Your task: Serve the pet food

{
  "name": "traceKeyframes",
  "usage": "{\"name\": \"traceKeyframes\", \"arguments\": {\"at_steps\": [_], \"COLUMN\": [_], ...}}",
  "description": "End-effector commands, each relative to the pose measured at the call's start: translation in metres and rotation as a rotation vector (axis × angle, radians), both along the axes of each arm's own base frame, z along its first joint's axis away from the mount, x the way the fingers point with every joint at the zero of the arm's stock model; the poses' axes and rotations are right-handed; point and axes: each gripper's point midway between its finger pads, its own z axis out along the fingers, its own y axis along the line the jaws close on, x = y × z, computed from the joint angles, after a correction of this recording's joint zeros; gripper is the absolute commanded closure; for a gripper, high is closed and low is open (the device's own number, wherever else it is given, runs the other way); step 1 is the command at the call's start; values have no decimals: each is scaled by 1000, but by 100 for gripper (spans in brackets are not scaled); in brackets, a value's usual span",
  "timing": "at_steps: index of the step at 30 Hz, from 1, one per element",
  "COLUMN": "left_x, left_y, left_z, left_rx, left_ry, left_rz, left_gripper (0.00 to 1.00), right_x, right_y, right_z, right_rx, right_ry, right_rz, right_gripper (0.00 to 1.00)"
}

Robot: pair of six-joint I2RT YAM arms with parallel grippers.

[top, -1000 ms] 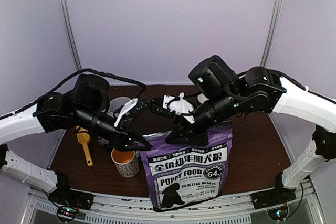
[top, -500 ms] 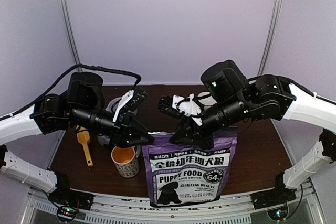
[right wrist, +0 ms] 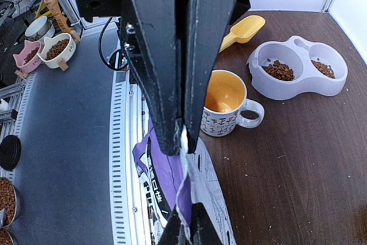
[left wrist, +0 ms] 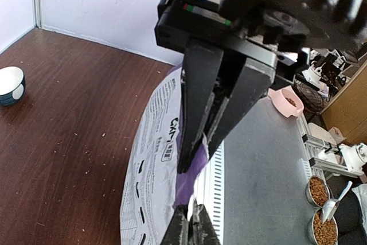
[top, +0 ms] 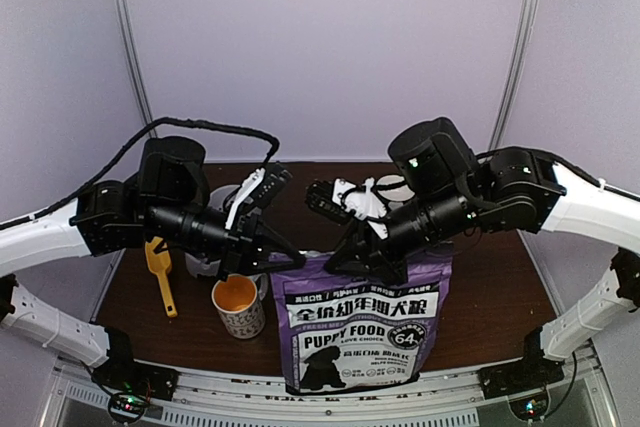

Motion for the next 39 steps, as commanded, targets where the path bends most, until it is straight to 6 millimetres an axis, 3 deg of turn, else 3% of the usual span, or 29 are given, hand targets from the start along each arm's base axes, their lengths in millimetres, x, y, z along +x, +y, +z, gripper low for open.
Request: {"name": "traceKeyframes", "arguments": {"at_steps": [1,4,11,15,18,19,20,21,25,29,32,35,39], "left_x": [-5,-5,-6,-6,-5,-4,-2,-1,0,2,3,4,6], "left_y": [-7,-3,5,5,4,4,3,2,-4,-6,-5,0,9], "left_z": [16,19,22,21,19,17,13,9,-6,-5,6,13,16], "left_rx": [-87,-97,-103,-91,-85,-73,-58,-40,13,8,-34,-61,-67], "left_ry": [-15,-24,-34,-33,-31,-28,-26,-22,-6,-15,-37,-58,-78], "left_rz": [-40,-31,-12,-10,-8,-4,0,4,-5,0,8,25,58], "left_gripper": [100,100,100,100,100,96,83,77,68,80,98,100,100], "right_x": [3,7,23,29,28,26,24,22,20,19,19,21,26], "right_y": [1,-6,-36,-53,-56,-56,-54,-53,-49,-50,-53,-62,-81], "right_z": [8,0,-22,-33,-33,-31,-29,-26,-20,-18,-21,-27,-38], "right_rx": [51,25,-70,-129,-128,-120,-110,-95,-60,-50,-56,-75,-113], "right_ry": [6,0,-22,-44,-41,-37,-30,-25,-11,-9,-7,-13,-21], "right_rz": [-21,-44,-112,-146,-141,-135,-126,-119,-110,-111,-123,-148,-196], "right_gripper": [96,82,75,78,97,100,100,100,100,100,97,86,85]}}
